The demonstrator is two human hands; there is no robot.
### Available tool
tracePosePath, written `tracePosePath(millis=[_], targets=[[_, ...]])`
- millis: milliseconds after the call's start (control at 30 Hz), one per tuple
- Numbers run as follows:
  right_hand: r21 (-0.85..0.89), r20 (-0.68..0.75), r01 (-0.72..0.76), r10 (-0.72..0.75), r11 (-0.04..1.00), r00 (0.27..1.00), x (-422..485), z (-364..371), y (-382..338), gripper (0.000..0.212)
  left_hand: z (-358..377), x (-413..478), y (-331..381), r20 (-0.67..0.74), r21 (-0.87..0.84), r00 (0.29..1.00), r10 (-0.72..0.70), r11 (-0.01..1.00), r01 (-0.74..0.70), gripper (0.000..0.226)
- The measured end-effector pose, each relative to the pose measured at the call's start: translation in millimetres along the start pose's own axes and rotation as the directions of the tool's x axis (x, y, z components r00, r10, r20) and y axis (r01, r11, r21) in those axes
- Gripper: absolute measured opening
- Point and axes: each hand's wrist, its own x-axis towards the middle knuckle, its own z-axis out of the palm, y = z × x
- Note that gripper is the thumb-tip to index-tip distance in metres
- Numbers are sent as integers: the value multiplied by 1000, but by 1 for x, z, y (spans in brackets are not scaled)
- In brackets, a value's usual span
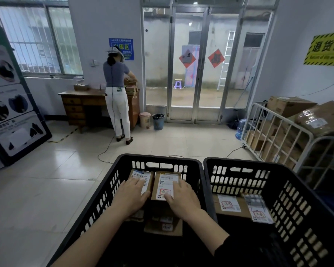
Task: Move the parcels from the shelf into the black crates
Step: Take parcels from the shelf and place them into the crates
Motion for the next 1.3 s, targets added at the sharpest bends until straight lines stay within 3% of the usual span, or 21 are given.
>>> tracePosePath(millis=[300, 800, 1033, 1300], targets=[[-14, -46, -48, 47, 999, 998, -88, -45, 15, 55, -35, -61, 32, 21, 36, 996, 90, 995, -91, 46], [-117, -191, -220, 195, 969, 962, -274, -84, 45, 61, -45, -180, 113, -31, 40, 942, 333, 942, -332, 55], [-178, -220, -375, 335, 910, 916, -369, -104, 69, 57, -39, -229, 177, -30, 29, 864, 503, 864, -502, 53], [-140, -328, -628, 563, 765, 759, -484, -130, 109, 56, -38, -282, 280, 22, 12, 718, 695, 718, -696, 51]])
